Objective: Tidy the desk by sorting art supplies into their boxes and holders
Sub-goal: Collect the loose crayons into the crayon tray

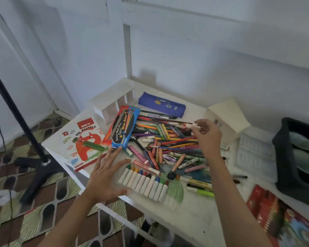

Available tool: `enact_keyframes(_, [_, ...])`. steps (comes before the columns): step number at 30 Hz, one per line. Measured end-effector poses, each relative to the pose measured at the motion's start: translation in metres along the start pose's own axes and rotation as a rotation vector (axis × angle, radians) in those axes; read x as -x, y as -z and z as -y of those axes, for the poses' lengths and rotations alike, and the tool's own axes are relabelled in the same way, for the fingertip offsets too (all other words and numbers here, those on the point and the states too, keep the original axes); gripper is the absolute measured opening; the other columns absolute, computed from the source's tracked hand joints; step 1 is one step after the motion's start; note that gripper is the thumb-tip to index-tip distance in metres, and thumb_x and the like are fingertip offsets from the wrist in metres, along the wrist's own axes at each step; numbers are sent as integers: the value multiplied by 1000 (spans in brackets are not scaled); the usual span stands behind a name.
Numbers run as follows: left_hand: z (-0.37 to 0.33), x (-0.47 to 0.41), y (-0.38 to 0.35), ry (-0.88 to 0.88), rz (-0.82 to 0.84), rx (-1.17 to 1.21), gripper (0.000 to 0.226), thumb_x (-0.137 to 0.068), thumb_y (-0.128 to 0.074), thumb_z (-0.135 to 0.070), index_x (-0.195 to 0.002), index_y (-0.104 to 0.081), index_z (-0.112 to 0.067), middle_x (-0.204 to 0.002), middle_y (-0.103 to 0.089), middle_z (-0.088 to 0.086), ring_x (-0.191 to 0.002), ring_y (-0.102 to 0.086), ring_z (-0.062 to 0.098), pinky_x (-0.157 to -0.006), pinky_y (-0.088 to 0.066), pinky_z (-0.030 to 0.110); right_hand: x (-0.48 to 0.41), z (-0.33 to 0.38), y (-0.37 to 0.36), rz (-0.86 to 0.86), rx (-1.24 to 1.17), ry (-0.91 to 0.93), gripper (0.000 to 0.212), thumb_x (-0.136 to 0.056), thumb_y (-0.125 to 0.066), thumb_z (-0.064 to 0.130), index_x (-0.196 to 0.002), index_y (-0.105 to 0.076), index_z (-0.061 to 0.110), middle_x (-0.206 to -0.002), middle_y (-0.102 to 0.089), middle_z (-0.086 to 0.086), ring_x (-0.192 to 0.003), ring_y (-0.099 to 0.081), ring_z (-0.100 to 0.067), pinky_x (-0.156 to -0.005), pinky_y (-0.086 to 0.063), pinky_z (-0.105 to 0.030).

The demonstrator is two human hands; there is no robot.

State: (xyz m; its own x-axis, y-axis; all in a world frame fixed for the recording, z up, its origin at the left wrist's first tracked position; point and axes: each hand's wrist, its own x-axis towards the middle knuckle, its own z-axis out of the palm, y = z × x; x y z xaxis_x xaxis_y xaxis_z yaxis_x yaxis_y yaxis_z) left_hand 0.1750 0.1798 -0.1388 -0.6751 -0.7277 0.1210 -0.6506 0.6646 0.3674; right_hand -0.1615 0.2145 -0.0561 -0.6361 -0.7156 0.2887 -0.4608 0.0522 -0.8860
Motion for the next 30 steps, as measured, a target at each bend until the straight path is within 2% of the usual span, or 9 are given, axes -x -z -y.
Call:
enact_keyframes(2, [0, 0, -1, -3, -8, 0, 93, -62, -40, -91, -140, -37, -40, -160, -2, -3, -146, 12, 23, -115, 17, 36, 28, 5, 14, 8, -70, -40, 17, -77, -73, 4, -87, -64, 15, -80, -66, 4, -66, -60, 0, -63, -48, -11])
enact_keyframes(5, [1, -1, -2, -10, -9, -7, 92, -63, -39, -91, -140, -37, -40, -160, -1, -3, -146, 13, 23, -114, 19, 34, 61, 7, 30, 64, -140, -111, 15, -74, -75, -2, -84, -67, 7, -77, -68, 0, -66, -63, -4, -62, -51, -14])
enact_keyframes(8, [4, -1, -3, -18, -20, -23, 90, -64, -44, -87, -140, -37, -39, -160, 2, -5, -145, 15, 22, -113, 21, 31, 87, 17, 37, 200, -238, -191, 13, -77, -71, -4, -82, -70, 8, -78, -70, -6, -73, -69, -20, -62, -57, -30])
enact_keyframes(9, [4, -1, -4, -26, -25, -21, 90, -64, -44, -87, -140, -37, -39, -160, 3, -6, -145, 15, 22, -113, 21, 31, 95, 20, 39, 243, -223, -195, 15, -79, -70, -3, -81, -71, 11, -78, -71, -5, -72, -70, -22, -62, -57, -30])
enact_keyframes(12, [3, 0, -4, -35, -44, -30, 92, -63, -43, -88, -141, -37, -38, -159, 3, -6, -145, 17, 20, -112, 22, 31, 111, 28, 40, 400, -71, -169, 23, -82, -68, 2, -80, -73, 25, -78, -72, 7, -72, -68, -10, -65, -54, -19])
enact_keyframes(16, [4, 0, -5, -32, -47, -29, 95, -62, -41, -89, -141, -38, -36, -159, 2, -6, -145, 18, 18, -115, 13, 45, 124, 32, 35, 560, 190, -79, 13, -80, -71, 6, -88, -74, 16, -79, -66, 10, -67, -62, 1, -62, -50, -13])
enact_keyframes(18, [3, 0, -4, -34, -49, -26, 96, -62, -37, -91, -141, -37, -36, -159, 1, -4, -144, 18, 18, -115, 7, 51, 129, 35, 30, 609, 245, -50, 9, -79, -72, 5, -85, -73, 11, -80, -62, 6, -66, -60, -2, -64, -50, -13])
enact_keyframes(23, [2, 0, -4, -48, -72, 7, 98, -61, -33, -94, -139, -39, -36, -159, -3, -4, -145, 16, 18, -114, 9, 49, 141, 34, 15, 844, 419, 6, 13, -75, -76, 5, -86, -73, 9, -89, -58, 1, -75, -62, -13, -72, -54, -22])
enact_keyframes(30, [3, 1, -4, -49, -70, 5, 98, -60, -34, -94, -140, -37, -36, -159, -2, -4, -145, 17, 17, -115, 7, 51, 146, 28, 5, 784, 626, 34, 12, -81, -71, 17, -92, -74, 21, -95, -61, 4, -84, -57, -12, -79, -52, -30])
